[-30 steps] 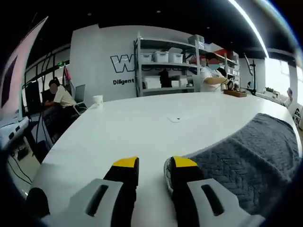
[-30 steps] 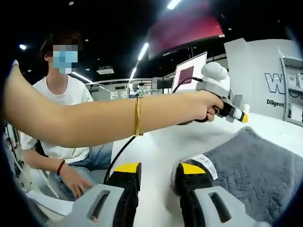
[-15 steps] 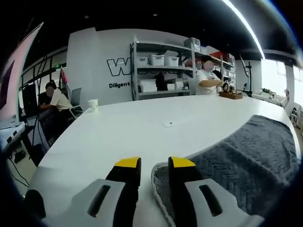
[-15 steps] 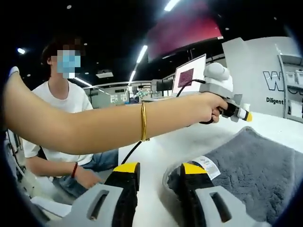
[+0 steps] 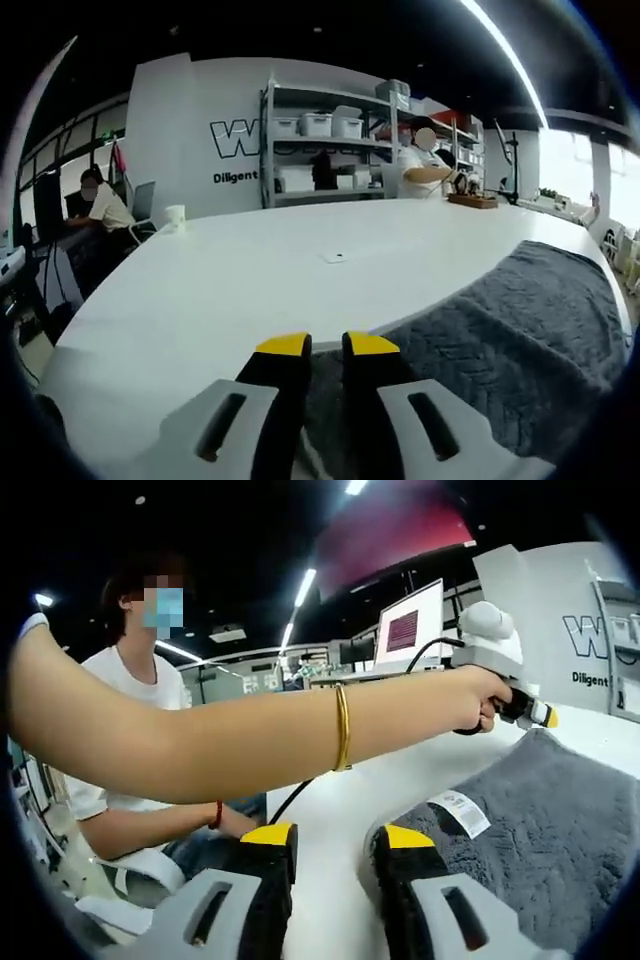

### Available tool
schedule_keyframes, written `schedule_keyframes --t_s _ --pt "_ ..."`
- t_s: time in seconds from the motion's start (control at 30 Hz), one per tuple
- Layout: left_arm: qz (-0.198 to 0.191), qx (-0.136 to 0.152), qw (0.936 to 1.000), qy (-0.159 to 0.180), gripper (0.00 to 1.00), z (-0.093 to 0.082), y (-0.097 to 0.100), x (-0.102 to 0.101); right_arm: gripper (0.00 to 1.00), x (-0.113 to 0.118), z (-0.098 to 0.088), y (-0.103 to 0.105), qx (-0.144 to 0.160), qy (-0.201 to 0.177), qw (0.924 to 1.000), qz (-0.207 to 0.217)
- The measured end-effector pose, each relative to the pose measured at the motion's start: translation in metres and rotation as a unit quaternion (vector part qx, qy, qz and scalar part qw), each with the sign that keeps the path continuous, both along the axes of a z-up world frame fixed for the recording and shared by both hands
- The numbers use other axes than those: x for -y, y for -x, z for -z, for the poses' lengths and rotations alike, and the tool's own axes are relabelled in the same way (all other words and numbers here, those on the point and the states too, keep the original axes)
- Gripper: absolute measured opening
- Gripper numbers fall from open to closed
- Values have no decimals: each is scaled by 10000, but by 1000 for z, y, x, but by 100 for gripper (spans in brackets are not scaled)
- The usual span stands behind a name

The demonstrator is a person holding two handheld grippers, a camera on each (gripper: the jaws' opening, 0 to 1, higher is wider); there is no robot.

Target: Open the folded towel by lifting each exposed corner and separating the folded layers until the towel lies flat within the target outline without major curled edges

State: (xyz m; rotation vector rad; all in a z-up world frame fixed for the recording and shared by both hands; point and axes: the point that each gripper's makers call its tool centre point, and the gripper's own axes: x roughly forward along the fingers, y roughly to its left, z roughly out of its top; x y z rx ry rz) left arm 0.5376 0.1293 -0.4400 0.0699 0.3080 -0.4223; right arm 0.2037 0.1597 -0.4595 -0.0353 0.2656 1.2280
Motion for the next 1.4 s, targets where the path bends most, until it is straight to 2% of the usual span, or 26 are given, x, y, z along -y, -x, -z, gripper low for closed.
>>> schedule_keyframes --t_s 0.33,0.57,0.83,0.97,1.1,1.23,1.3,1.4 --pt "-102 -259 9996 76 13 25 -7 -5 30 -5 9 3 -163 36 9998 -101" --pt "-125 -369 9992 60 13 36 -10 -7 29 -5 9 3 -204 2 9997 -110" --pt "-103 -330 9993 111 15 34 -13 -7 27 -3 7 3 -203 -28 9997 -114" --pt "-64 -243 9996 145 19 27 -13 -5 27 -1 4 3 -197 -80 9997 -96" --pt "-92 -100 9996 252 21 15 -13 -6 28 1 0 4 52 -9 10000 -42" --pt "-123 -8 9996 241 23 7 -11 -7 28 7 -4 3 173 -29 9998 45" --pt "-208 -26 9990 390 24 2 -1 -6 28 11 -6 1 185 -60 9997 117" --pt "-116 85 9991 394 24 -3 8 1 28 16 -8 -1 201 -78 9996 186"
